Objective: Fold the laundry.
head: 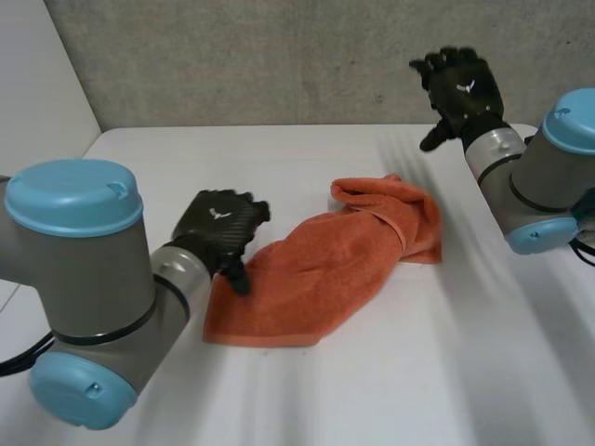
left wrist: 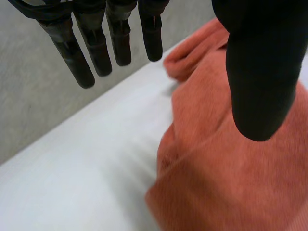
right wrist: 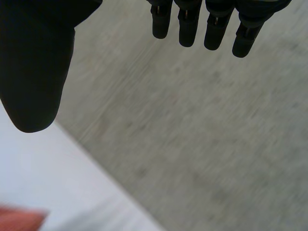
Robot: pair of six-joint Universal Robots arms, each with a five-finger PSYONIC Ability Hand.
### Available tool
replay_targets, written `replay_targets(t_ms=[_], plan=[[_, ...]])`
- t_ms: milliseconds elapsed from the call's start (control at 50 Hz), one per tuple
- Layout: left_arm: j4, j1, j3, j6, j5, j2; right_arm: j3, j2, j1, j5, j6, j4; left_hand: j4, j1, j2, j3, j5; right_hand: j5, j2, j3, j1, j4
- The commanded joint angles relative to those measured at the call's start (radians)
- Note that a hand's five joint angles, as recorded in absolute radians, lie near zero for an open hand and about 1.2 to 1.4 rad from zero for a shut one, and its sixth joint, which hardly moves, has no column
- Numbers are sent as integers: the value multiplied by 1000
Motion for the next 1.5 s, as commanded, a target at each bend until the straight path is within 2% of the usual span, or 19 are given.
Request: replay_targets(t_ms=[20,100,220,460,540,560,580,740,880,920,940,980,1000,1080,1160,1300,1400,1460,1500], plan=[[-32,64,-77,-14,-47,2,44,-29,-1,-15,-27,347,-34,-38,-46,-45,-32,-50,-32,-33,-52,-33],[16,97,-93,-6,-2,-41,136,-67,-7,-18,-47,421,-2,-6,-13,-13,0,-50,-32,-33,-52,-33],[85,130,-74,-12,65,-110,314,-147,-15,-43,-71,298,106,103,95,95,108,-50,-32,-33,-52,-33],[93,116,-33,-18,74,-202,411,-179,-23,-59,-120,238,300,296,289,289,302,-50,-32,-33,-52,-33],[93,104,-42,-20,71,-196,357,-153,-29,-89,-125,249,669,666,658,658,671,-50,-32,-33,-52,-33],[93,99,-44,-23,68,-186,325,-141,-26,-105,-129,264,935,931,924,924,937,-50,-32,-33,-52,-33],[93,98,-45,-24,67,-182,311,-135,-26,-115,-133,272,1027,1024,1016,1016,1029,-50,-32,-33,-52,-33],[93,96,-56,-37,41,-136,31,41,-27,-245,-307,384,1028,1025,1017,1017,1030,-50,-32,-33,-52,-33],[99,105,-47,-32,30,-128,-287,261,-33,-185,-419,557,1028,1025,1017,1017,1030,-50,-32,-33,-52,-33],[102,111,-38,-32,30,-128,-335,290,-36,-162,-433,565,1028,1025,1017,1017,1030,146,164,162,144,162],[108,119,-22,-37,35,-127,-361,305,-39,-155,-438,565,1028,1025,1017,1017,1030,606,624,623,604,623],[117,125,-5,-35,38,-128,-362,301,-39,-150,-432,563,1028,1025,1017,1017,1030,1169,1187,1186,1167,1186],[123,128,7,-34,39,-128,-358,295,-38,-151,-426,559,1028,1025,1017,1017,1030,1172,1190,1189,1170,1189],[186,153,100,-31,51,-139,-258,189,-39,-158,-380,533,1028,1025,1017,1017,1030,1172,1190,1189,1170,1189],[237,176,197,-31,58,-148,16,-62,-38,-174,-352,488,1028,1025,1017,1017,1030,1172,1190,1189,1170,1189],[245,182,340,-28,73,-169,401,-383,-7,-162,-462,531,1028,1025,1017,1017,1030,1172,1190,1189,1170,1189],[197,183,432,-5,105,-186,663,-549,132,-162,-556,682,1028,1025,1017,1017,1030,1172,1190,1189,1170,1189],[183,187,458,-3,111,-185,745,-550,244,-161,-521,689,1028,1025,1017,1017,1030,1172,1190,1189,1170,1189],[180,188,476,0,117,-180,774,-524,345,-158,-435,637,1028,1025,1017,1017,1030,904,921,920,901,920]])
